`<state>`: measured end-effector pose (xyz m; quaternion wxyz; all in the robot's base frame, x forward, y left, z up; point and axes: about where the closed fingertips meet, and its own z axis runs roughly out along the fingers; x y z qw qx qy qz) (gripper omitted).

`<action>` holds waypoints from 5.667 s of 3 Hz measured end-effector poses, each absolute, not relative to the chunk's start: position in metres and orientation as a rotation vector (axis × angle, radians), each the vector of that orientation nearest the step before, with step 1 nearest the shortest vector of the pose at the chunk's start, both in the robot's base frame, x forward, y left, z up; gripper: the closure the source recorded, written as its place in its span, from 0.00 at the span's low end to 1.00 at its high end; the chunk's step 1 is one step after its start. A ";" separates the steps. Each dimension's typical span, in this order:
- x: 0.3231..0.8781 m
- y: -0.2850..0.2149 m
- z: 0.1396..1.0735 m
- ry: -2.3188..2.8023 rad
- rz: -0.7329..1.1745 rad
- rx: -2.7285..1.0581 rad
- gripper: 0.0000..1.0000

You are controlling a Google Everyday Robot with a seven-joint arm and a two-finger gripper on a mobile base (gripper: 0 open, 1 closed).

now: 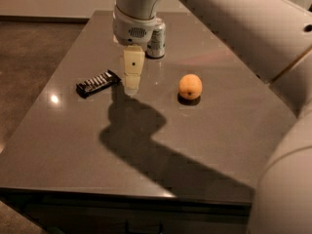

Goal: Pick rxbar chocolate

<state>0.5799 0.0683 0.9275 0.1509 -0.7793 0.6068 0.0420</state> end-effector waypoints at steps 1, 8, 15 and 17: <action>0.595 0.097 0.912 1.711 0.108 -2.302 0.00; 0.630 0.172 0.851 1.647 0.189 -2.498 0.00; 0.630 0.171 0.838 1.651 0.152 -2.543 1.00; 0.604 0.155 0.900 1.545 0.263 -2.472 1.00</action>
Offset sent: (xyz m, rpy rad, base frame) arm 0.0219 0.0538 -0.0304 -0.0875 0.0297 0.0973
